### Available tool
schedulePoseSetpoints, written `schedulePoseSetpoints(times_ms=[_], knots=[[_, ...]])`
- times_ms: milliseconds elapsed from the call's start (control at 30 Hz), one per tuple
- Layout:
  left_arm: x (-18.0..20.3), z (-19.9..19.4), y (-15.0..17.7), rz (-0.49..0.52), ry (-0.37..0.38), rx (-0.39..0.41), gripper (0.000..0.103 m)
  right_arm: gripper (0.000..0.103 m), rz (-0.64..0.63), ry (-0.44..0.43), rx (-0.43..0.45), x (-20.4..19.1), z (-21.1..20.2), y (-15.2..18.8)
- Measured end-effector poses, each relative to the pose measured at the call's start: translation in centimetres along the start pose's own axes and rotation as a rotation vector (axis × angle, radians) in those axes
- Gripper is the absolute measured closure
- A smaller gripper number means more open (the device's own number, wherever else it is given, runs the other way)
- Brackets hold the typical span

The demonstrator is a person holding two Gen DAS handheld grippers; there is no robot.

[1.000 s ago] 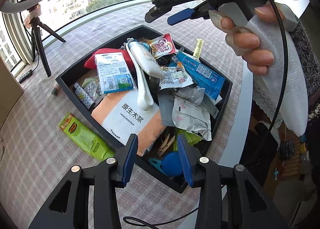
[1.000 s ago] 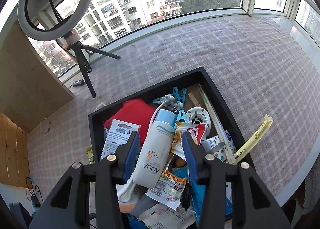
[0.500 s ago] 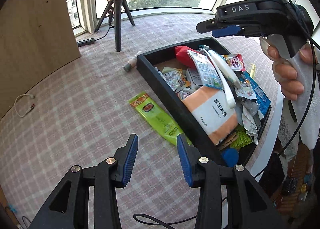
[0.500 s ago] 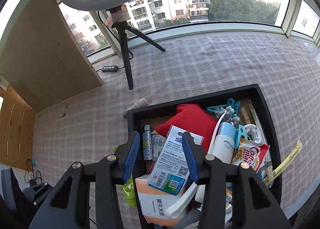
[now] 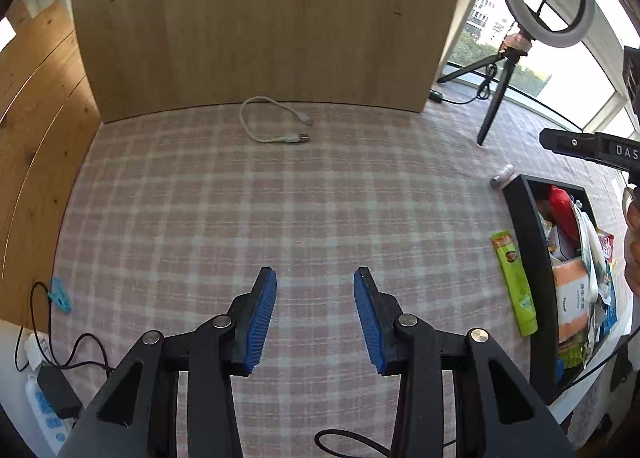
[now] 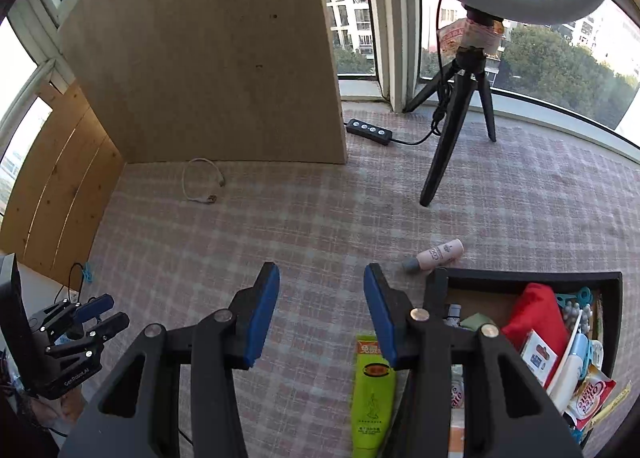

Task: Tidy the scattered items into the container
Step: 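Withdraw both grippers from the tray toward the blue clothespin and cable, then grasp the blue clothespin with the left gripper while the right gripper grasps the white USB cable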

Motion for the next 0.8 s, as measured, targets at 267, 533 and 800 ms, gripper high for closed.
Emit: schedulePoseSetpoints(times_ms=[267,533,800], knots=[[-12.1,-0.7,-1.8,-0.292,-0.113,0.045,0.066,0.060,-0.210,-0.081,-0.024,-8.5,5.0,-4.6],[-20.9,0.0,-1.0,-0.522,-0.171,0.044,0.066,0.060,-0.343,-0.169,-0.079,-15.6,10.7,-7.7],[-27.1,2.1,-0.2,-0.683,-0.239,0.039,0.066,0.060,-0.473,-0.145,-0.123,-20.2,16.9,-10.3]])
Point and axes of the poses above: each gripper's, at about its wrist camera, not at the fingertips, and z roughly the way its jaws point, x to its right, y to its underside, the point moved 6 cm from there along z, roughly the way its jaws point, and after that the axes turned 14 degrees about -z, right-handed, at the moved point
